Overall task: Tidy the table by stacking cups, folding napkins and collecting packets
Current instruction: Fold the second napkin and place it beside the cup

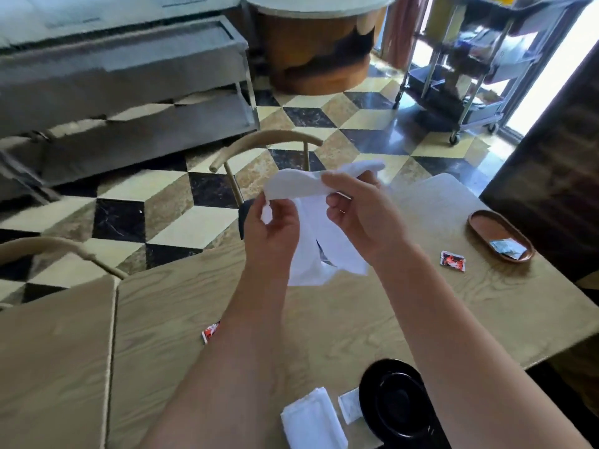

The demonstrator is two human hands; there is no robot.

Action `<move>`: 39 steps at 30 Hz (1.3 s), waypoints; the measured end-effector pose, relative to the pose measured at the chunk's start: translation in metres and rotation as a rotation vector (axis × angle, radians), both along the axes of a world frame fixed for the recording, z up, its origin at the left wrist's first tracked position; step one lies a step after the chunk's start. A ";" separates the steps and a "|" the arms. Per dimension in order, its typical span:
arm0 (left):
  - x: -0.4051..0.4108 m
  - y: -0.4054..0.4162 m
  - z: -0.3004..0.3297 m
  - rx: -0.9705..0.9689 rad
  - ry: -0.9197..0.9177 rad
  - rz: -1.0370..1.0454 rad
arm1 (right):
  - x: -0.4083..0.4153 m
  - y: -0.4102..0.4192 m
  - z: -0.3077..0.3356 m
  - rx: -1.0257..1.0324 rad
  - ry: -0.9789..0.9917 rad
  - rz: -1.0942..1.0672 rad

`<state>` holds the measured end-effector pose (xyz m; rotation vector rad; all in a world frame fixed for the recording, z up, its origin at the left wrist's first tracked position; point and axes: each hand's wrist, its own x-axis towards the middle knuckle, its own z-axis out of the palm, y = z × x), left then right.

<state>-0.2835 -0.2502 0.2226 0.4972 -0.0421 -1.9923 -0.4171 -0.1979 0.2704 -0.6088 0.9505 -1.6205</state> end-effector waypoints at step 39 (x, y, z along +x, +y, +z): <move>0.368 -0.068 0.032 0.099 -0.783 0.454 | 0.135 -0.070 0.007 0.304 -0.312 -0.141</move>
